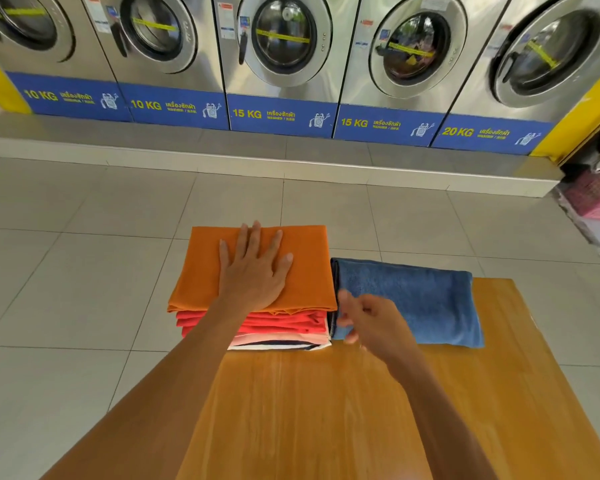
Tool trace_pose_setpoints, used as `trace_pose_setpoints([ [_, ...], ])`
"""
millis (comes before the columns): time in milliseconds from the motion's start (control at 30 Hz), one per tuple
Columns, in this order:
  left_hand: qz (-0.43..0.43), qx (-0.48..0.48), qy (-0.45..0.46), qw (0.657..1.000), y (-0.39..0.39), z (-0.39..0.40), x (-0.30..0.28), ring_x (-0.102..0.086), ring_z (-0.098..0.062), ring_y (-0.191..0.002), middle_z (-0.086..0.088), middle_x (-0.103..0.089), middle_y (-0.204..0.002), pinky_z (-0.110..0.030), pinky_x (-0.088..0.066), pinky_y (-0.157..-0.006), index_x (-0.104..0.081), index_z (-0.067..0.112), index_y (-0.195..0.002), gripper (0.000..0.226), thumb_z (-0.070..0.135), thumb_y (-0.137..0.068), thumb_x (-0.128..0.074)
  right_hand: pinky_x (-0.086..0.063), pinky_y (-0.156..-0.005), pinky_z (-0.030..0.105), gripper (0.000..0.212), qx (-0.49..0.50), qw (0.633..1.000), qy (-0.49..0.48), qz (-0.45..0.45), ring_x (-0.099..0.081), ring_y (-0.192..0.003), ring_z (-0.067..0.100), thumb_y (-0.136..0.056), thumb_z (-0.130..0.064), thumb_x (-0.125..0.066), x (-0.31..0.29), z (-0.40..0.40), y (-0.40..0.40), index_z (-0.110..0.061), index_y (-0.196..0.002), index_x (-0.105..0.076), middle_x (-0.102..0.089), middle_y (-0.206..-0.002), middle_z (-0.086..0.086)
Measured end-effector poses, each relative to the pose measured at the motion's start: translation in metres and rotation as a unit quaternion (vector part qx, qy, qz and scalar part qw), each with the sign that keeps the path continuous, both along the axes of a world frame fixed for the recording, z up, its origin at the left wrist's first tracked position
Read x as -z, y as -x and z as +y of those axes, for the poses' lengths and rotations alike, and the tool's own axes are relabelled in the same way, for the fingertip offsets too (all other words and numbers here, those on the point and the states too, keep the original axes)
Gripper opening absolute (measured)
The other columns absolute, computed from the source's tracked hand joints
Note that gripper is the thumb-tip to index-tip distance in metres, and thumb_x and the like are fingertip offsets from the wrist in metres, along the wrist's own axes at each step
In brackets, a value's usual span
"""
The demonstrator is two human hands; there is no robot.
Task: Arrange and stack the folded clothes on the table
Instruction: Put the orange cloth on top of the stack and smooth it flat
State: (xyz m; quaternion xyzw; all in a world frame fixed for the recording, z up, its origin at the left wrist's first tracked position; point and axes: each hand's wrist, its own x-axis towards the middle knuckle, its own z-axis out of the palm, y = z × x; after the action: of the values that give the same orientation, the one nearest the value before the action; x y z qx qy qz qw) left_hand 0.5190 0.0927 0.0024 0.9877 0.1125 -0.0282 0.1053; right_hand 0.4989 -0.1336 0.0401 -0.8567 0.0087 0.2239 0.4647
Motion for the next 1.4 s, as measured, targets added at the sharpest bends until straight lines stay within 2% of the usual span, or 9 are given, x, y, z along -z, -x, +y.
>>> trace_pose_setpoints([
  [67,-0.008,0.0,-0.016,1.0,0.001,-0.003,0.003,0.016,-0.027,-0.149,-0.002,0.014,-0.163,-0.057,0.011,-0.116,0.006,0.037,-0.153,0.071,0.069,-0.091,-0.003,-0.05,-0.066,0.035,0.067,0.028,0.998,0.017,-0.046,-0.07,-0.077,0.032,-0.095,-0.061,-0.046,-0.008,0.008,-0.026,0.003,-0.097,-0.067,-0.074,-0.092,0.014],
  [167,-0.021,-0.001,-0.027,0.999,0.005,-0.004,0.006,0.015,-0.027,-0.149,-0.002,0.013,-0.163,-0.058,0.008,-0.116,0.006,0.037,-0.154,0.073,0.071,-0.09,-0.003,-0.045,-0.062,0.034,0.071,0.036,0.996,0.008,-0.078,-0.062,-0.067,0.032,-0.095,-0.059,-0.047,-0.007,0.043,-0.075,0.01,-0.092,-0.063,-0.069,-0.09,0.027],
  [233,-0.016,-0.001,-0.029,0.999,0.007,-0.003,0.006,0.015,-0.027,-0.149,-0.002,0.013,-0.163,-0.058,0.007,-0.117,0.006,0.037,-0.154,0.074,0.071,-0.089,-0.002,-0.04,-0.058,0.03,0.061,0.011,0.995,0.036,-0.092,-0.055,-0.06,0.027,-0.097,-0.055,-0.048,0.004,0.066,-0.102,-0.002,-0.068,-0.054,-0.057,-0.063,0.016],
  [300,-0.017,0.0,-0.029,0.999,0.008,-0.003,0.005,0.014,-0.027,-0.149,-0.002,0.013,-0.163,-0.058,0.007,-0.117,0.006,0.037,-0.154,0.074,0.071,-0.089,-0.002,-0.04,-0.057,0.029,0.043,0.017,0.991,0.079,-0.108,-0.051,-0.061,0.019,-0.097,-0.048,-0.052,0.015,0.08,-0.119,-0.015,-0.071,-0.049,-0.053,-0.065,0.001],
  [467,-0.032,-0.014,0.007,0.999,0.011,0.002,0.004,0.014,-0.025,-0.15,-0.002,0.012,-0.163,-0.057,0.006,-0.117,0.002,0.036,-0.154,0.07,0.063,-0.09,0.0,-0.038,-0.052,0.027,0.027,0.122,0.981,0.1,-0.112,-0.056,-0.071,0.024,-0.1,-0.028,-0.049,0.025,0.074,-0.128,-0.01,-0.081,-0.054,-0.054,-0.069,0.003],
  [600,-0.039,-0.029,0.05,0.998,0.006,-0.001,-0.004,0.01,-0.022,-0.15,-0.002,0.006,-0.164,-0.052,0.005,-0.119,-0.006,0.025,-0.156,0.061,0.05,-0.101,-0.009,-0.046,-0.094,0.044,0.032,0.043,0.942,0.158,-0.292,-0.053,-0.119,0.025,-0.104,-0.033,-0.041,0.011,0.096,-0.092,-0.019,-0.127,-0.057,-0.059,-0.13,0.004],
  [700,-0.052,-0.042,0.02,0.998,0.011,0.013,-0.001,0.005,-0.022,-0.151,-0.002,0.001,-0.164,-0.05,0.003,-0.119,-0.011,0.024,-0.155,0.059,0.048,-0.102,-0.009,-0.015,-0.122,0.049,0.053,-0.117,0.919,0.244,-0.287,-0.014,-0.153,0.024,-0.105,-0.045,-0.022,0.022,0.116,-0.06,-0.024,-0.153,-0.033,-0.025,-0.164,0.001],
  [833,-0.043,-0.101,0.057,0.992,0.022,0.049,0.012,0.001,-0.024,-0.151,-0.002,0.002,-0.164,-0.054,-0.005,-0.119,-0.005,0.032,-0.155,0.058,0.051,-0.101,-0.009,-0.001,-0.125,0.05,0.067,-0.181,0.912,0.288,-0.231,0.006,-0.155,0.022,-0.102,-0.059,-0.009,0.045,0.105,-0.065,-0.026,-0.16,-0.004,0.0,-0.168,-0.001],
  [1400,-0.132,-0.111,0.163,0.972,0.036,0.049,0.046,-0.005,-0.024,-0.151,0.001,0.003,-0.164,-0.057,-0.02,-0.117,0.001,0.036,-0.154,0.058,0.053,-0.1,-0.012,-0.002,-0.126,0.04,0.075,-0.123,0.92,0.254,-0.271,0.005,-0.155,0.019,-0.101,-0.061,-0.011,0.079,0.1,-0.045,-0.018,-0.16,-0.001,-0.001,-0.168,0.002],
])
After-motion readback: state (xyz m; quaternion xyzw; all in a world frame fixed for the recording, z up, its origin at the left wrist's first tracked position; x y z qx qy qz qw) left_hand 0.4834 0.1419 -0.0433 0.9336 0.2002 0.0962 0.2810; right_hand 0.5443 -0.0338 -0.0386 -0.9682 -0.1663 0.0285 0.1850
